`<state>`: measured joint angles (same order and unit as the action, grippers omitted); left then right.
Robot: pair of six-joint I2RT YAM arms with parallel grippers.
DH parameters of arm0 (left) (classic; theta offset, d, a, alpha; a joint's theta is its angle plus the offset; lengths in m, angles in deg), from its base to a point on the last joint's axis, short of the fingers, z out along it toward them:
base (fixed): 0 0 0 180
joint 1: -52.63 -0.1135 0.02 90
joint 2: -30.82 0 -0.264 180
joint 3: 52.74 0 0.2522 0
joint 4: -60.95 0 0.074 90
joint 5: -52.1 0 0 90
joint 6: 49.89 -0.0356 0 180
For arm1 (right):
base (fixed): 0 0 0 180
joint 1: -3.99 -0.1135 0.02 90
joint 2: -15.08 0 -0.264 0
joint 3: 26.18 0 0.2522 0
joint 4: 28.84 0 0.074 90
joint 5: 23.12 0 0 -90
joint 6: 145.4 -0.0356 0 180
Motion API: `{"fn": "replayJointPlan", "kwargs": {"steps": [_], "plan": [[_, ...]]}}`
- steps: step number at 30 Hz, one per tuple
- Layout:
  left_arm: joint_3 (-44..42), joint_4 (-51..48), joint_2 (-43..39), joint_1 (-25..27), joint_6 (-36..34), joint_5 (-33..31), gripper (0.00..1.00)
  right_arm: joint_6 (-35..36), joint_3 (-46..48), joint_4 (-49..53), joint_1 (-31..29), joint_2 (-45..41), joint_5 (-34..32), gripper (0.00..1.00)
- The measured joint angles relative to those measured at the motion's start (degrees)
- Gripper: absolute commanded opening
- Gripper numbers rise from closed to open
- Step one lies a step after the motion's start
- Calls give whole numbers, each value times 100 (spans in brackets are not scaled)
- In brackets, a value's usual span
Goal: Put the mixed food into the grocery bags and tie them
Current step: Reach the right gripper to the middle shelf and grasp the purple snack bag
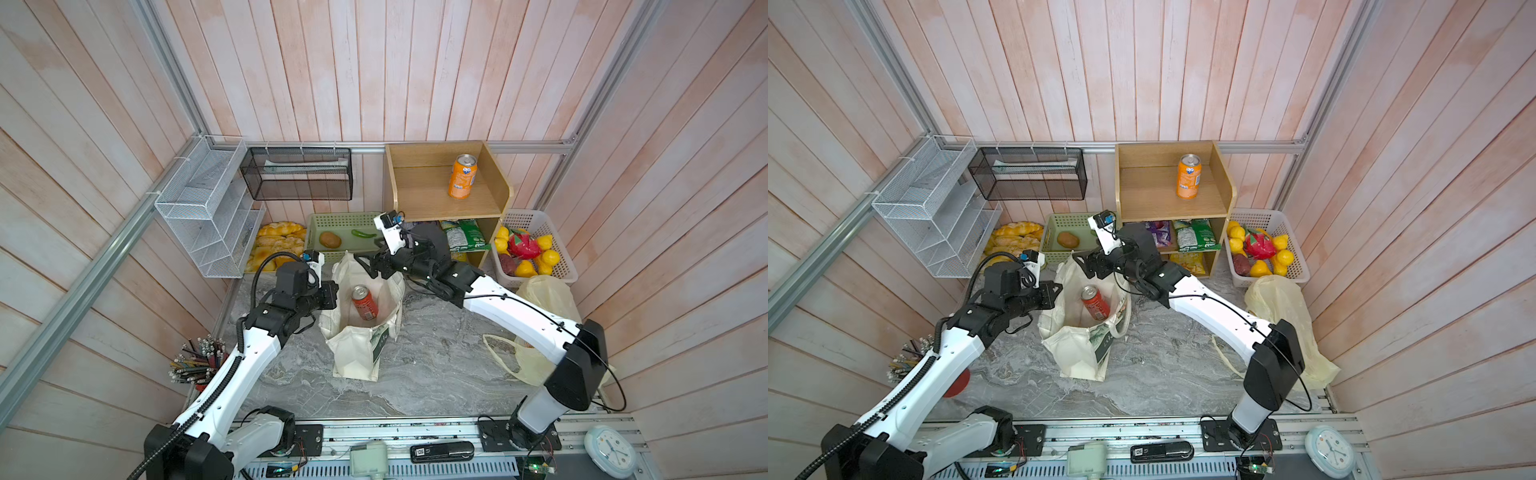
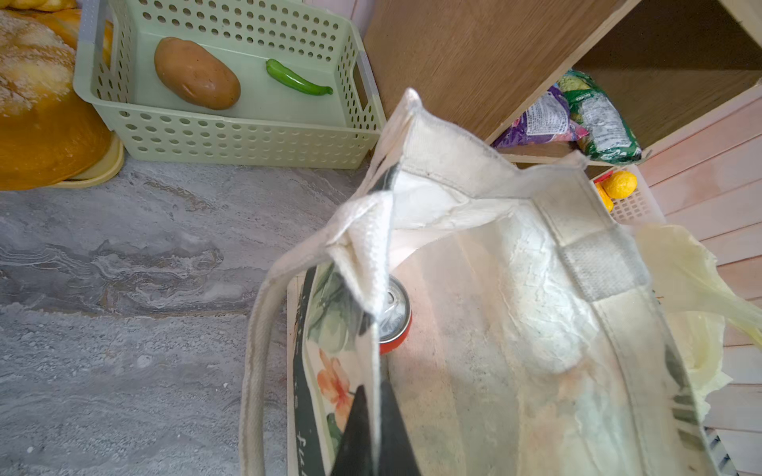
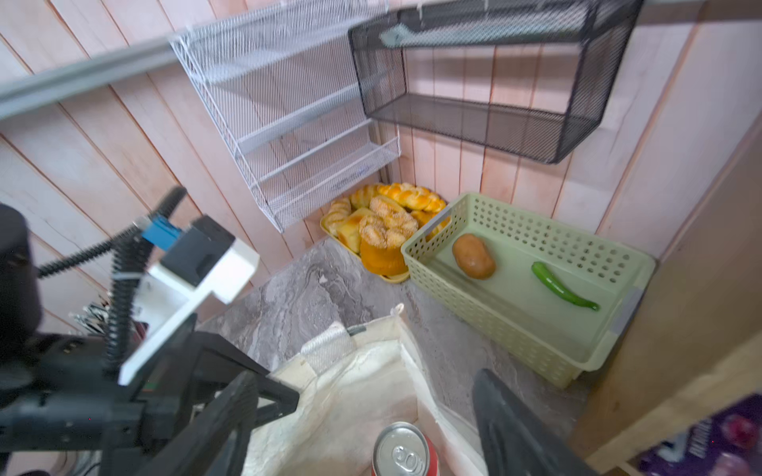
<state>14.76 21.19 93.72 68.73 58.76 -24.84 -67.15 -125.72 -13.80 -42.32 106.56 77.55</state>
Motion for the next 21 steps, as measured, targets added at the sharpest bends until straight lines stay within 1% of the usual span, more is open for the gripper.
{"fn": "replayJointPlan", "kwargs": {"steps": [4,7,10,12,15,17,19,21], "plan": [[-98,85,-70,-44,0,20,0,-302,636,-175,162,-693,-94,80],[-160,157,-85,-79,0,52,0,-629,1377,-413,487,-1147,-92,79],[-190,205,-87,-83,0,90,0,-1113,2179,-654,1121,-1408,46,76],[-192,208,-85,-101,-2,131,0,-1528,2658,-778,1661,-1460,186,74],[-192,208,-85,-111,-2,151,0,-2175,3206,-962,2465,-1467,382,72],[-192,208,-87,-116,-2,153,0,-2549,3425,-1095,2857,-1467,516,70],[-192,205,-87,-118,-2,153,0,-2800,3508,-1213,3084,-1467,608,68],[-192,205,-87,-122,-2,153,0,-2988,3501,-1360,3163,-1467,675,63]]}}
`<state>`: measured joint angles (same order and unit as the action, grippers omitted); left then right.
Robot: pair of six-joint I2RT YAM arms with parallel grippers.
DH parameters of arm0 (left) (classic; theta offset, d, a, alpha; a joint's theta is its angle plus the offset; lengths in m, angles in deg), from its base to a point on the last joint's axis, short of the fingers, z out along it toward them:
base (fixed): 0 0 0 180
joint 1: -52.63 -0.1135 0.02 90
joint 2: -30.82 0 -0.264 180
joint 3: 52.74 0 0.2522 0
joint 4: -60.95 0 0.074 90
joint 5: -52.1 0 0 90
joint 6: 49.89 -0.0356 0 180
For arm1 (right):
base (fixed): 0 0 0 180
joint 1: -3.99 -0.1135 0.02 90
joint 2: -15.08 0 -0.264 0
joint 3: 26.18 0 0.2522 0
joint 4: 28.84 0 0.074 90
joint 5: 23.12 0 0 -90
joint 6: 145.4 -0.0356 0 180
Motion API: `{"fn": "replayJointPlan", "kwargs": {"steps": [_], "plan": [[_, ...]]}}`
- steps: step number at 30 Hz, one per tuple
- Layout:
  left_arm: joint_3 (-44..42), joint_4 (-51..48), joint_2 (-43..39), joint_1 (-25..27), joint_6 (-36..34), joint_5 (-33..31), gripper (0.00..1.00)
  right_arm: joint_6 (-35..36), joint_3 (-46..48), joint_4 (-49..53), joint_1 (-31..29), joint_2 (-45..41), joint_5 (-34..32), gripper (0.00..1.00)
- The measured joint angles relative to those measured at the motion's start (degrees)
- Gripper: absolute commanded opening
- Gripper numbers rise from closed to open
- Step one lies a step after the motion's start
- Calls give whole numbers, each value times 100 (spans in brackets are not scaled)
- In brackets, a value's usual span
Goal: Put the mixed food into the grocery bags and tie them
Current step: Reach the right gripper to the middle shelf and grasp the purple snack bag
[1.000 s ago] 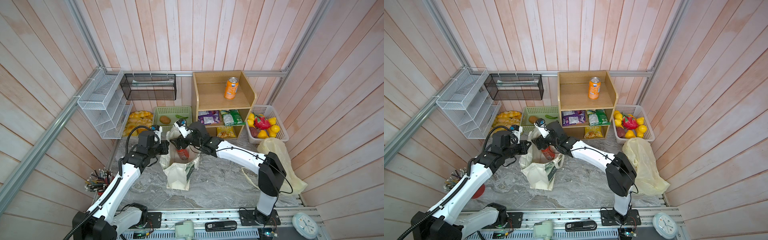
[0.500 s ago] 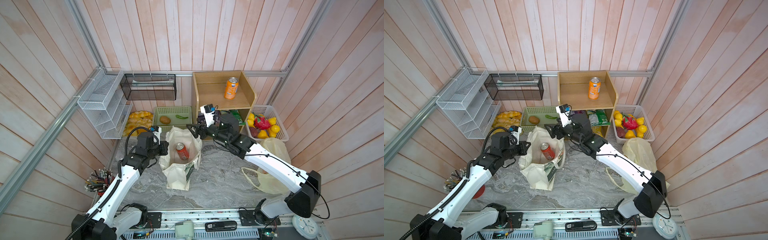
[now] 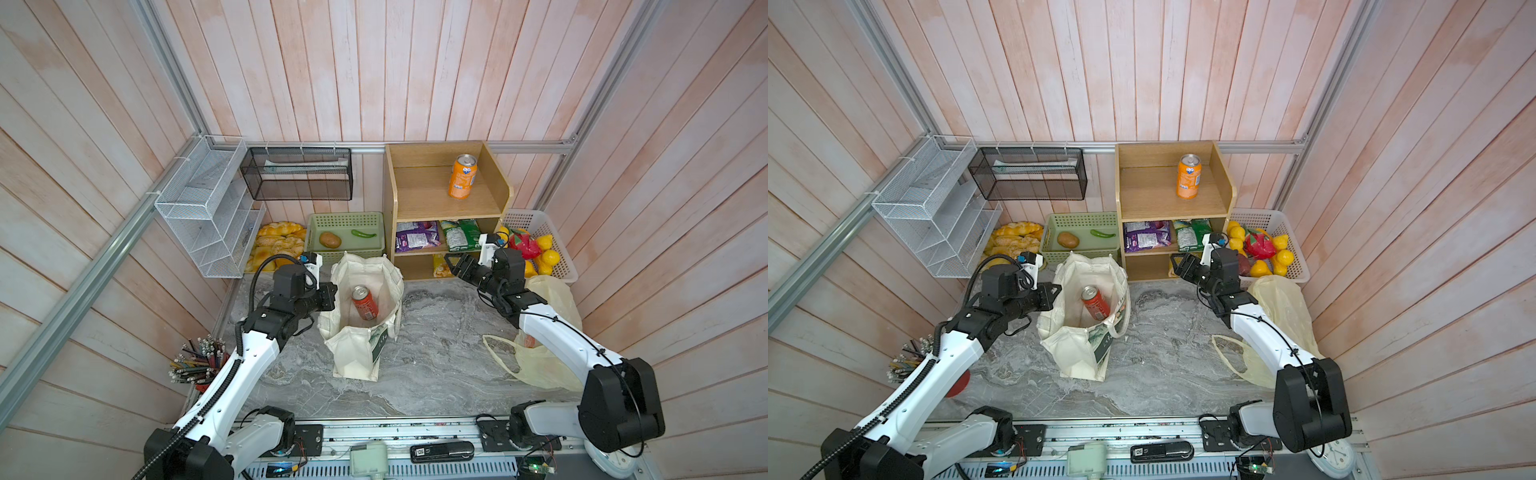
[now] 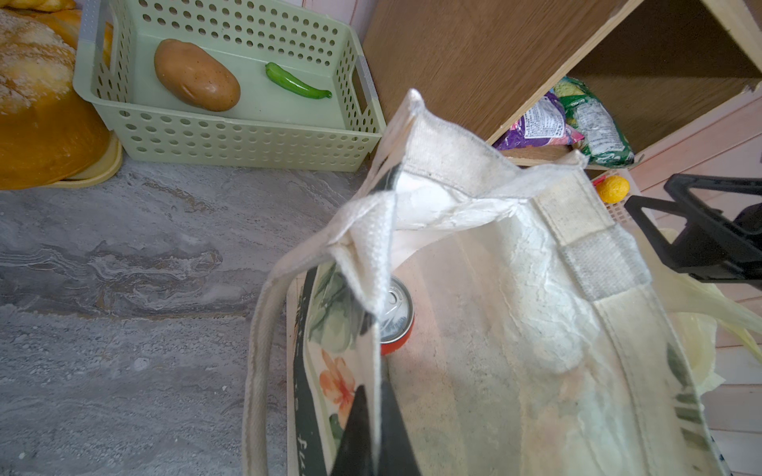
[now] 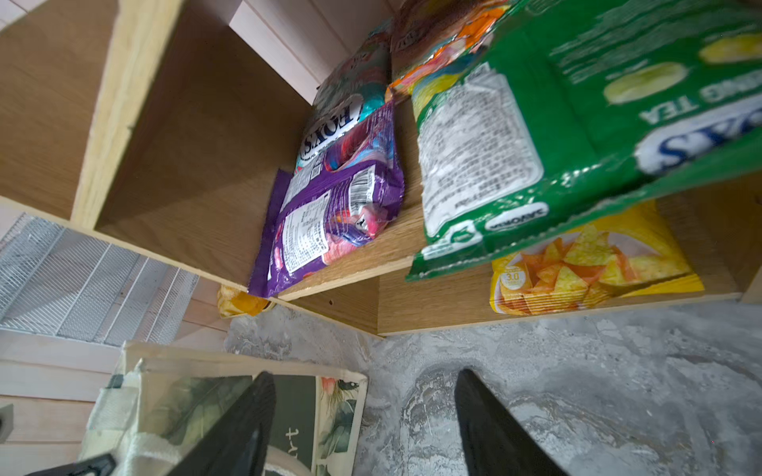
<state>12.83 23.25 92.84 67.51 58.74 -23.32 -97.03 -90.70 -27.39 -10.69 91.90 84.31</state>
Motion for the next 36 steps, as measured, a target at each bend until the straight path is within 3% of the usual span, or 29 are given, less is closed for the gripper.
{"fn": "replayJointPlan", "kwargs": {"steps": [4,8,18,36], "plan": [[0,-4,2,-15,0,2,0,-232,-144,-214,-7,98,96,54],[-2,-4,0,-22,0,0,0,-450,-398,-481,-7,450,149,51],[-15,-17,-22,-61,2,0,0,-804,-837,-664,-76,1250,229,57],[-15,-20,-22,-63,2,17,0,-935,-1392,-682,-293,1899,59,58]]}}
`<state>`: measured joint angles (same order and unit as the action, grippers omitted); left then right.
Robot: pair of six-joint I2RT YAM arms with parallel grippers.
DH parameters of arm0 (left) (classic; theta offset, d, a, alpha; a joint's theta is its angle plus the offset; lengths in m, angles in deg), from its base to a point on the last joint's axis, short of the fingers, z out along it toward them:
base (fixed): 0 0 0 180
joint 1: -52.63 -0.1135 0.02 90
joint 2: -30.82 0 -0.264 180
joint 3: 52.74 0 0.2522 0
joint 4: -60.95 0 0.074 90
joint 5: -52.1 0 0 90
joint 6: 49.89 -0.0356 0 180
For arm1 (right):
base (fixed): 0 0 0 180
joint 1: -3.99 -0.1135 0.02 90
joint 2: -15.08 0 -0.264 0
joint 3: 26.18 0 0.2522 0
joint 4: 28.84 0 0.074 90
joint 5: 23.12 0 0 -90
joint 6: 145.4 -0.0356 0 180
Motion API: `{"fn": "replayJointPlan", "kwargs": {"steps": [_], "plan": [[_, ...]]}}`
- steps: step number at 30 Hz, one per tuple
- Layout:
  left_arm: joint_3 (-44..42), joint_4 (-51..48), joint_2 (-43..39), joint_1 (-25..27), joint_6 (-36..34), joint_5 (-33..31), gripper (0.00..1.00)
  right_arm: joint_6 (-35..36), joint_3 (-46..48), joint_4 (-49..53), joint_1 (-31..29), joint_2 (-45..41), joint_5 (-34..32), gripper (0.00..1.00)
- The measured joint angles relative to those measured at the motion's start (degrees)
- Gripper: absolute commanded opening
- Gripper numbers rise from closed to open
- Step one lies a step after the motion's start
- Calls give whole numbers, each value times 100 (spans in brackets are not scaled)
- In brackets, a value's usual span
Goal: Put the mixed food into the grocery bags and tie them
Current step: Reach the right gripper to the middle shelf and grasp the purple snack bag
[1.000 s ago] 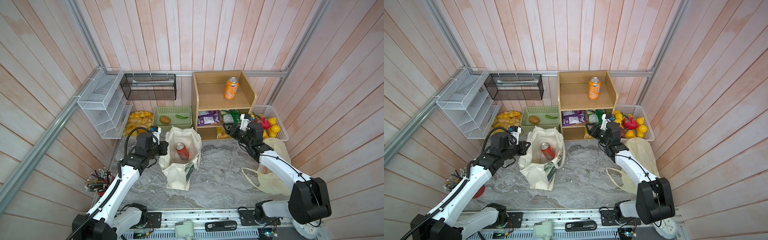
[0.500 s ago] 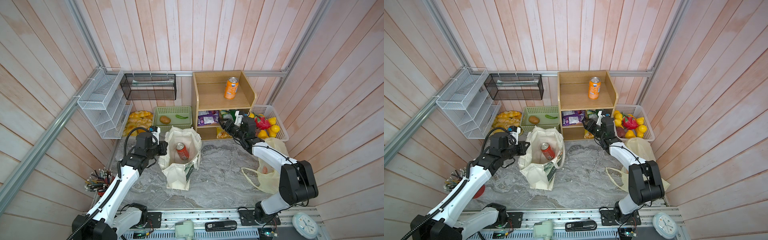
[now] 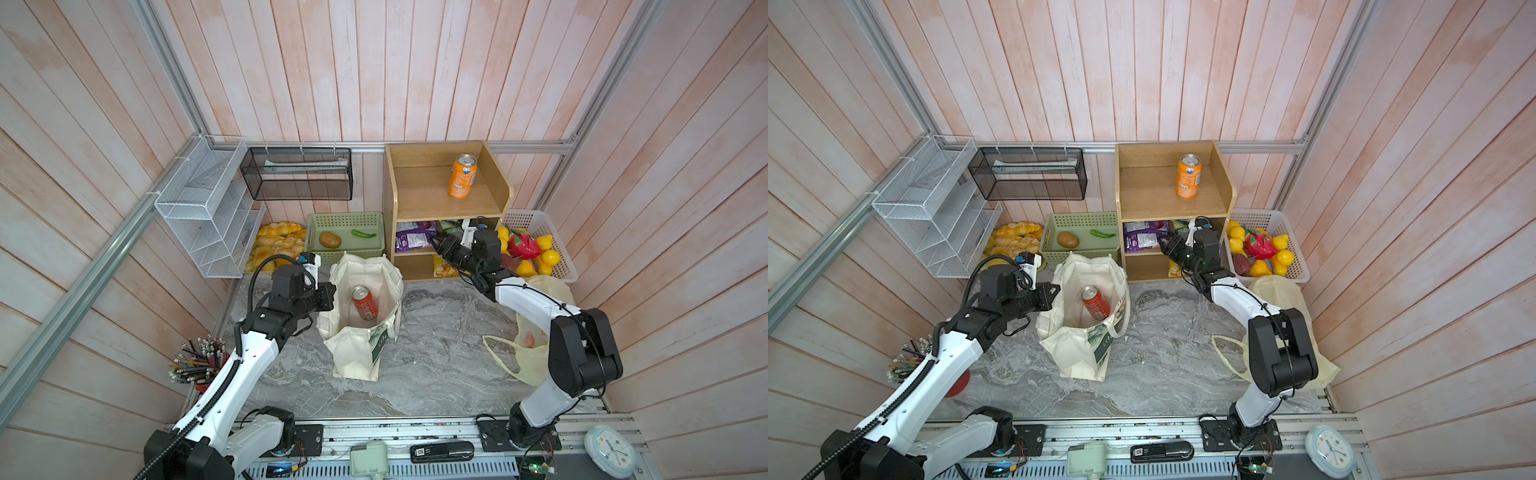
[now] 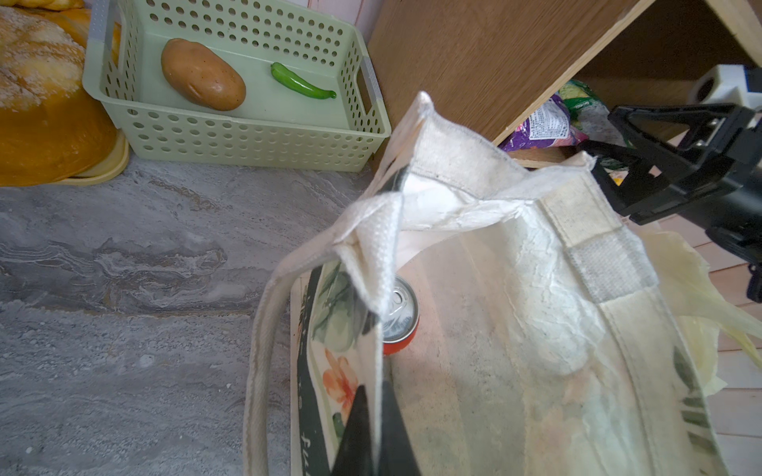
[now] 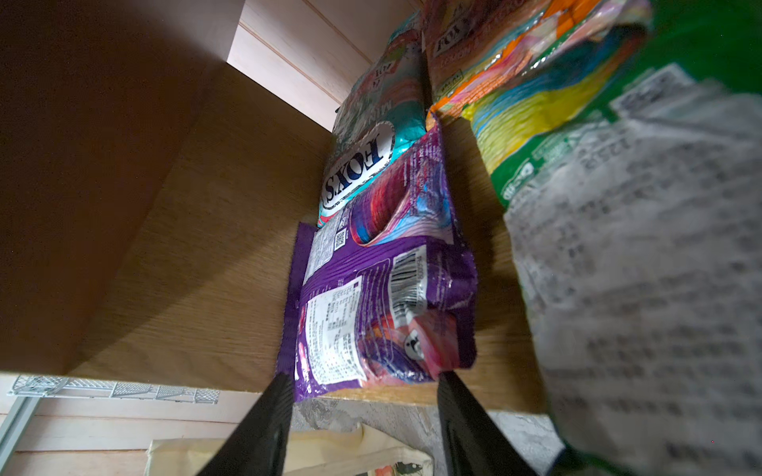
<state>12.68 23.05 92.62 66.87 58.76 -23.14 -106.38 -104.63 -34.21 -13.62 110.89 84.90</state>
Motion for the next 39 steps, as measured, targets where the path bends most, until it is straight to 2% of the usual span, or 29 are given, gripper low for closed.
{"fn": "replayJointPlan", "kwargs": {"steps": [7,10,14,19,24,31,32,34,36,39], "plan": [[0,2,0,0,0,2,0,-39,-203,87,-66,229,-118,57],[0,2,0,0,0,4,0,-90,-332,105,-94,339,-153,52],[0,2,0,0,0,4,0,-181,-424,111,-111,487,-175,34],[0,4,0,0,0,4,0,-236,-426,90,-111,522,-157,0],[0,4,0,-11,0,15,0,-243,-245,-50,-122,417,-107,0],[0,7,0,-22,0,33,0,-339,503,-254,-273,-229,-118,0],[0,7,2,-22,0,42,0,-363,586,-308,-286,-275,-125,11],[0,7,2,-22,0,46,0,-428,706,-402,-295,-313,-114,41],[0,13,13,-22,0,50,0,-466,732,-431,-295,-306,-98,54],[0,17,26,-22,0,61,0,-516,732,-575,-295,-286,-50,60]]}}
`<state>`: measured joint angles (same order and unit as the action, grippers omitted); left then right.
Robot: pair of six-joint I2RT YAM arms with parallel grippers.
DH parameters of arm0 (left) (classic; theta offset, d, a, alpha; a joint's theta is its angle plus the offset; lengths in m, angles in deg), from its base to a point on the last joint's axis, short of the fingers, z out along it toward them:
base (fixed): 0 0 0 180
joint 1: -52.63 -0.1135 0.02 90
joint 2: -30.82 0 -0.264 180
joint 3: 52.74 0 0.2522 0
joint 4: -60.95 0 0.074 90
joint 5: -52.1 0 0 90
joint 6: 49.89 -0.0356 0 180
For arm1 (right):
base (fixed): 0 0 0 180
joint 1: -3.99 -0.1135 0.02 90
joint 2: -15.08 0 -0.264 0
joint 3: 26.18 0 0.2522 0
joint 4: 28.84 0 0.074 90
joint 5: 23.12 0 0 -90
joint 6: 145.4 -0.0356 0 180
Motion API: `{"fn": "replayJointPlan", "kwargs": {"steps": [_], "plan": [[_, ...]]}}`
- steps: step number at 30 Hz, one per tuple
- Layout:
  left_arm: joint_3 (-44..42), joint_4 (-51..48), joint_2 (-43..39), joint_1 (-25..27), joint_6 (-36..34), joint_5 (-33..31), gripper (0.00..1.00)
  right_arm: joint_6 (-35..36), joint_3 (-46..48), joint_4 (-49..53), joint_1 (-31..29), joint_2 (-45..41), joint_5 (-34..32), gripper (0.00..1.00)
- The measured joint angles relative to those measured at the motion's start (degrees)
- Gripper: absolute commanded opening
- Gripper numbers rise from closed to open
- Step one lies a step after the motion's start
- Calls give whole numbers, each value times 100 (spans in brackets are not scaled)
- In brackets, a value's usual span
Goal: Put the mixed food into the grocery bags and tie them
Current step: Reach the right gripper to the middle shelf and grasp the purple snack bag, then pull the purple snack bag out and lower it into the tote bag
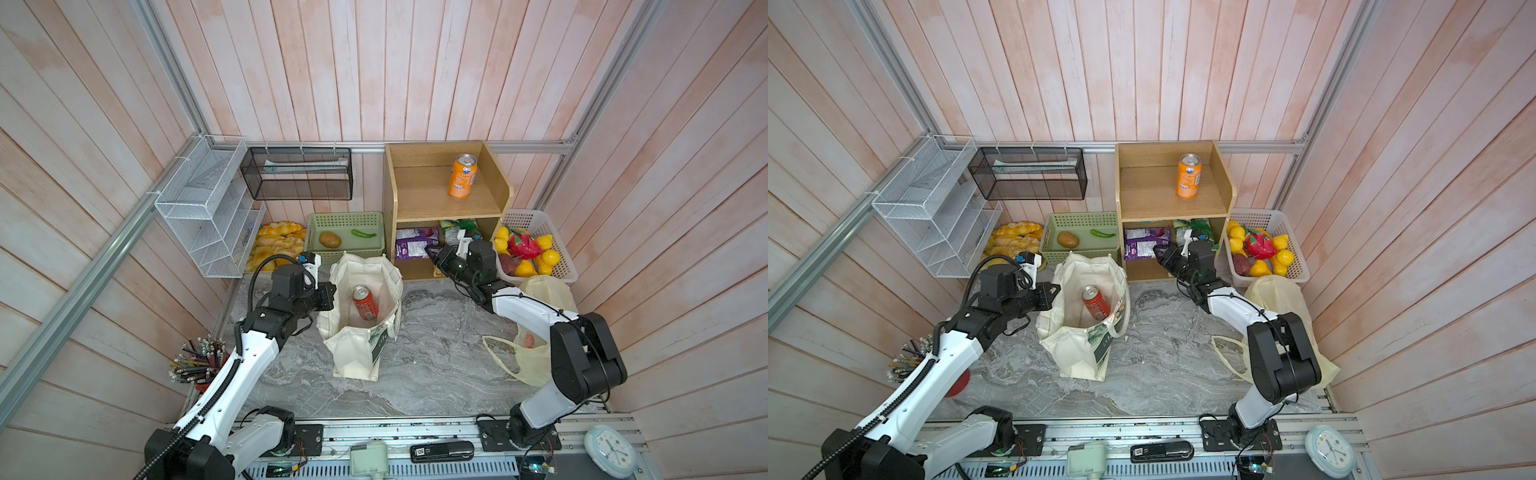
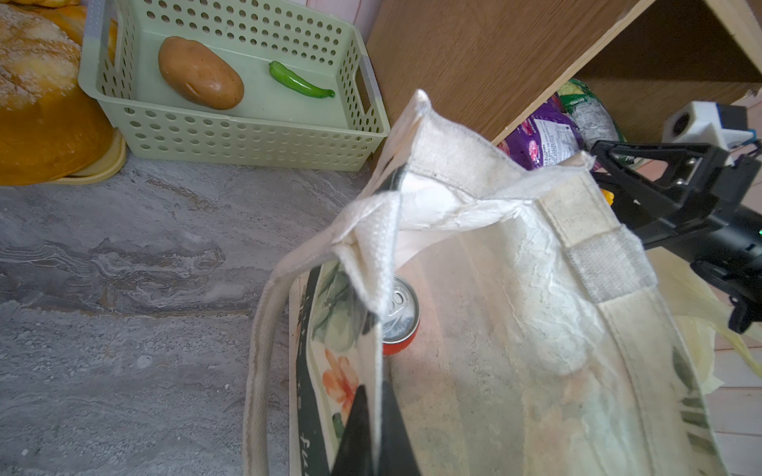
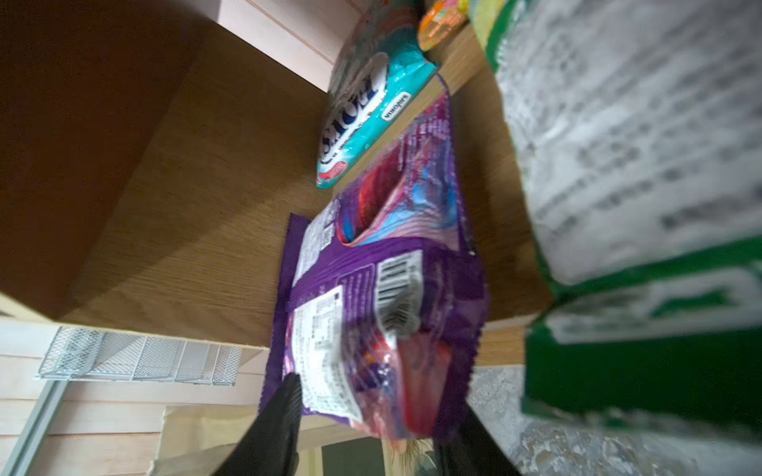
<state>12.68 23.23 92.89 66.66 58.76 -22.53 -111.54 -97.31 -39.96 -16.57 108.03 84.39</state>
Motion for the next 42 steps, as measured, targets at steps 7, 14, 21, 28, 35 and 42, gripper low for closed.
{"fn": "replayJointPlan", "kwargs": {"steps": [7,14,21,28,35,42], "plan": [[2,0,0,0,0,9,0,-243,-81,-448,2,400,127,59],[2,0,0,0,0,9,0,-686,-72,-743,42,769,457,18],[2,0,0,0,2,11,0,-721,127,-1088,96,433,507,0],[2,4,2,-11,4,31,0,-472,879,-750,116,-660,426,0],[2,26,0,-15,50,70,0,184,1335,254,-334,-2356,-17,0],[2,42,-2,-15,111,109,0,1130,905,1403,-1384,-3217,-715,0]]}}
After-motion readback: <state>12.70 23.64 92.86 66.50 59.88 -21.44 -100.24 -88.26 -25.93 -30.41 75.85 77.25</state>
